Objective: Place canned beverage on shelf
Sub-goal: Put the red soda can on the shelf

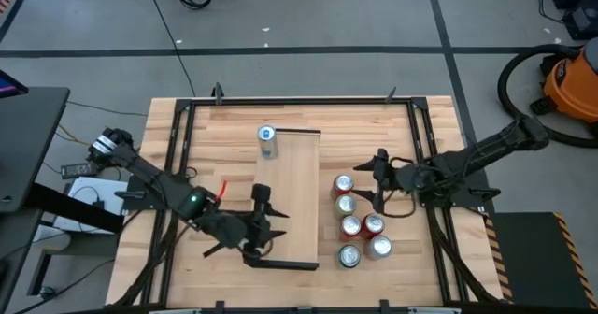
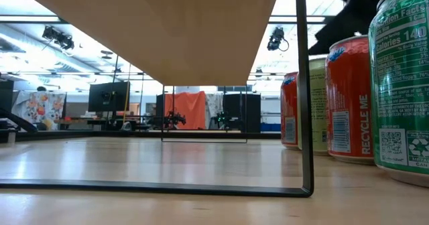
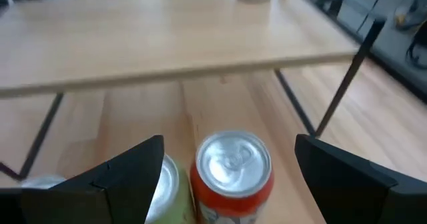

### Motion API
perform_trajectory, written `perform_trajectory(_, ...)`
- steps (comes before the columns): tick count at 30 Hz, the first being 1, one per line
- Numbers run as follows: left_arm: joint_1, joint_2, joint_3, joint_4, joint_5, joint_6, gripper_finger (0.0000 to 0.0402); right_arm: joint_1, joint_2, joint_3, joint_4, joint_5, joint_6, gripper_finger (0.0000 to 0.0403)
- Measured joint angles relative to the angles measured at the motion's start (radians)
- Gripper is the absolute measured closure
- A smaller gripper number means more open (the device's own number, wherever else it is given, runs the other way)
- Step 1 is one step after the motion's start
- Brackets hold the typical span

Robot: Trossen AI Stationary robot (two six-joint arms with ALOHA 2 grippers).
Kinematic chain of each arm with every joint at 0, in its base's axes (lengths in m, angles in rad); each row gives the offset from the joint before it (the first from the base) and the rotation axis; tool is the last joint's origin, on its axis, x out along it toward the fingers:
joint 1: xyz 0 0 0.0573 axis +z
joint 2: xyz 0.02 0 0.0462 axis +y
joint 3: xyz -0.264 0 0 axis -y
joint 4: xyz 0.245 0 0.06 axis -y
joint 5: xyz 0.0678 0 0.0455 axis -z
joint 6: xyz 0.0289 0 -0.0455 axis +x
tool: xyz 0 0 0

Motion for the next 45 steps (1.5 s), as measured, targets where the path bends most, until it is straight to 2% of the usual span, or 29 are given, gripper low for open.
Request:
perform_trajectory(4, 0.020, -0.139, -0.159, 0.174, -0.015, 0.058, 0.0222, -0.073, 0.045, 0.039, -0.040, -0.064, -0.005, 0.0055)
perform_trajectory(9, 0.058, -0.319, -0.376, 0.426, -0.014, 0.065, 0.0229, -0.120, 0.111, 0.150, -0.142, -0.136, -0.028, 0.0055)
perform_trajectory(12, 0.078, -0.387, -0.452, 0.547, -0.014, 0.069, 0.0230, -0.130, 0.176, 0.231, -0.247, -0.154, -0.030, 0.0054)
perform_trajectory(15, 0.090, -0.419, -0.493, 0.593, -0.013, 0.038, 0.0230, -0.130, 0.257, 0.306, -0.326, -0.164, -0.029, 0.0052)
perform_trajectory(20, 0.097, -0.418, -0.505, 0.606, -0.012, -0.032, 0.0230, -0.159, 0.371, 0.434, -0.431, -0.145, -0.020, 0.0052)
perform_trajectory(24, 0.097, -0.418, -0.505, 0.631, -0.012, -0.104, 0.0230, -0.183, 0.452, 0.523, -0.496, -0.205, -0.001, 0.0052)
perform_trajectory(32, 0.097, -0.417, -0.505, 0.665, -0.037, -0.112, 0.0225, -0.225, 0.634, 0.757, -0.760, -0.254, -0.050, 0.0052)
perform_trajectory(39, 0.099, -0.410, -0.505, 0.686, -0.112, -0.112, 0.0186, -0.236, 0.630, 0.784, -0.784, -0.280, -0.030, 0.0040)
perform_trajectory(45, 0.127, -0.410, -0.504, 0.847, -0.122, -0.021, 0.0154, -0.268, 0.628, 0.785, -0.796, -0.279, -0.039, 0.0008)
